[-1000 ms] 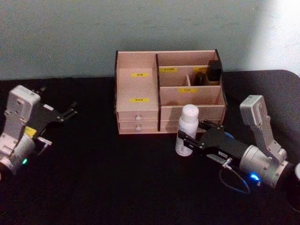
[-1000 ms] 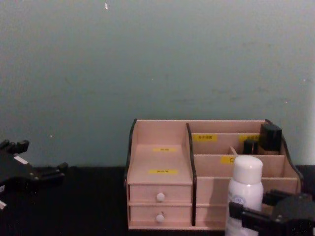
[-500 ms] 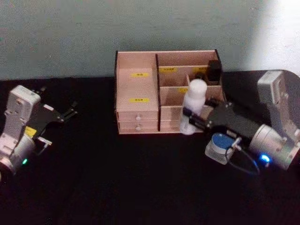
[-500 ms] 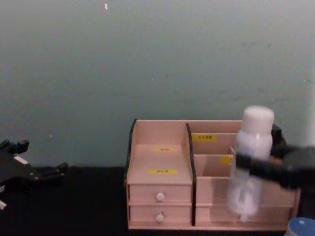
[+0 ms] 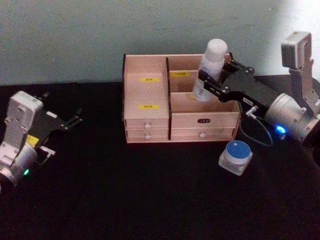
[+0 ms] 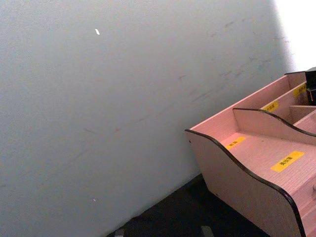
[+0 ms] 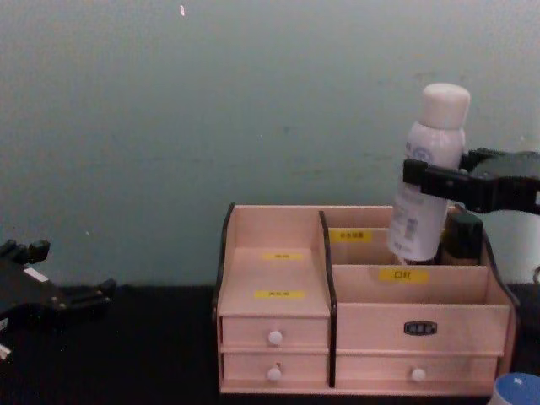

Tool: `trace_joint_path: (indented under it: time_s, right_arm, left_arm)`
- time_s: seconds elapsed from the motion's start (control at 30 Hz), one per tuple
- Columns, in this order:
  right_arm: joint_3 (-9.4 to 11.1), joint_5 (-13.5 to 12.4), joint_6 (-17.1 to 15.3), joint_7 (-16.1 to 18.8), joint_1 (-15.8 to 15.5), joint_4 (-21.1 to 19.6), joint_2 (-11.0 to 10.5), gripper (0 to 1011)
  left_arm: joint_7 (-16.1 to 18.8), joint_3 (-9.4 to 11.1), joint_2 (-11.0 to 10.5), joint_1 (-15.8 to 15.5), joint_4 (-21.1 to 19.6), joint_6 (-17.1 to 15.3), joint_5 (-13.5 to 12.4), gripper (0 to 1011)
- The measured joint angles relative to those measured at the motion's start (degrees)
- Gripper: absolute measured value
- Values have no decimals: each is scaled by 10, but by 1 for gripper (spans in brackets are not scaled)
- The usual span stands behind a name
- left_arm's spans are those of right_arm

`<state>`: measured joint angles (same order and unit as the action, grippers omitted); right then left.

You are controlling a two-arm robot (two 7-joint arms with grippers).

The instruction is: Pick up the facial cleanser and watermelon frost from the table and place them into the tiered storage box.

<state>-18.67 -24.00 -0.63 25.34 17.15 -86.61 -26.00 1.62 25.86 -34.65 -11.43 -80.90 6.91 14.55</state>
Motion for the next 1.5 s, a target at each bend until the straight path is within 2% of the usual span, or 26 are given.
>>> trace_joint_path:
  time_s: [0.23,0.63,1.5]
  right_arm:
    - [-8,14,2,-4,35,41,18,591]
    - [-21,31,3,0,102,134,55,591]
    - [-36,42,16,28,179,285,105,591]
  left_arm:
    - [0,0,0,0,0,0,0,1001]
    - [0,0,0,0,0,0,0,1001]
    - [0,0,0,0,0,0,0,1001]
